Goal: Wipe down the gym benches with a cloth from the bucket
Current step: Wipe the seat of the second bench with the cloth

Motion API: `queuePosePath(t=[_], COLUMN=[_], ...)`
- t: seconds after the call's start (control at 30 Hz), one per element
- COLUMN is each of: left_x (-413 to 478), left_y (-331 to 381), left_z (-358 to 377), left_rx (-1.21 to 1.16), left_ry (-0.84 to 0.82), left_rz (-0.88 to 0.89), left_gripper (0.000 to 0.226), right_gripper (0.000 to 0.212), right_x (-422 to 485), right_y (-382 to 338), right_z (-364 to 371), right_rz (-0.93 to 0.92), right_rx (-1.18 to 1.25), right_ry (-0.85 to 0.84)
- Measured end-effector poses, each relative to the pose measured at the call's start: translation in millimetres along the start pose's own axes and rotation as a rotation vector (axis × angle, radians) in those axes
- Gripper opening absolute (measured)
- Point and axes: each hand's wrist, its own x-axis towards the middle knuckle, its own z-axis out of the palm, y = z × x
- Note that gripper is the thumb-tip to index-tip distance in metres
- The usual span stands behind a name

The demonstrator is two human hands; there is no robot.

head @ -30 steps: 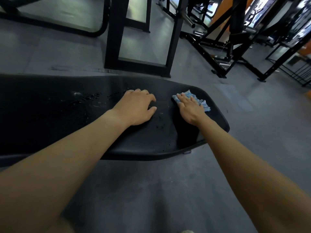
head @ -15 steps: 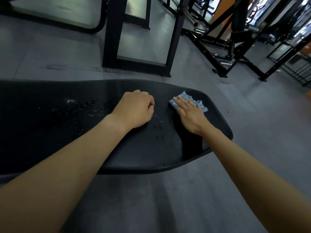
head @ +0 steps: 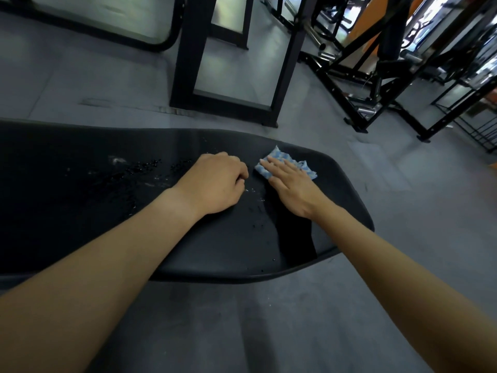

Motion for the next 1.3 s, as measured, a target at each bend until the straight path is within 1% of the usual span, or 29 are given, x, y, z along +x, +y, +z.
queuePosePath(t=[0.07,0.13,0.2,0.27,0.33,0.4,0.47,0.53,0.6,0.7,0.77,0.8,0.87,0.97,1.07,1.13,1.23,1.3], left_x=[0,0,0,-1,0,1,3,5,6,6,6,7,8,8,8,6,2,0], left_y=[0,0,-1,-3,-4,-6,-5,-3,-1,-1,-2,-2,-3,-6,-8,-8,-8,-9], left_z=[-1,-2,-3,-3,-2,-3,-3,-3,-3,-4,-4,-4,-4,-2,-2,-4,-6,-6], left_rx=[-0.020,-0.035,-0.039,-0.035,-0.029,-0.030,-0.027,-0.036,-0.052,-0.060,-0.055,-0.055,-0.060,-0.062,-0.083,-0.088,-0.088,-0.082], left_ry=[-0.006,-0.013,-0.015,-0.024,-0.021,-0.017,-0.002,0.007,0.016,0.018,0.018,0.018,0.016,0.028,0.028,0.024,0.013,0.003], left_rz=[-0.005,-0.009,-0.005,-0.001,0.005,0.005,0.002,-0.009,-0.022,-0.025,-0.018,-0.015,-0.014,-0.011,-0.008,0.000,0.020,0.038], left_gripper=[0.030,0.030,0.031,0.031,0.031,0.031,0.030,0.030,0.029,0.029,0.029,0.029,0.028,0.026,0.026,0.027,0.028,0.029], right_gripper=[0.062,0.054,0.052,0.053,0.052,0.052,0.051,0.050,0.050,0.052,0.054,0.054,0.053,0.051,0.050,0.050,0.051,0.052], right_x=[13,29,40,43,42,35,26,26,32,48,58,60,55,34,17,25,54,71], right_y=[19,33,31,15,-2,-10,-7,6,23,33,23,14,-5,-24,-21,-10,2,-4], right_z=[-6,-12,-15,-13,-8,-2,2,-4,-9,-16,-14,-12,-7,2,4,-2,-11,-13], right_rz=[0.069,0.212,0.362,0.424,0.369,0.240,0.122,0.078,0.158,0.358,0.417,0.408,0.307,0.093,-0.006,0.009,0.183,0.291], right_rx=[-0.008,-0.026,-0.008,0.028,0.039,0.011,-0.022,-0.033,-0.046,-0.015,0.033,0.047,0.043,0.009,-0.002,-0.019,-0.005,0.036], right_ry=[-0.004,0.020,0.045,0.083,0.086,0.064,0.063,0.051,0.060,0.091,0.103,0.096,0.082,0.080,0.051,0.036,0.054,0.055])
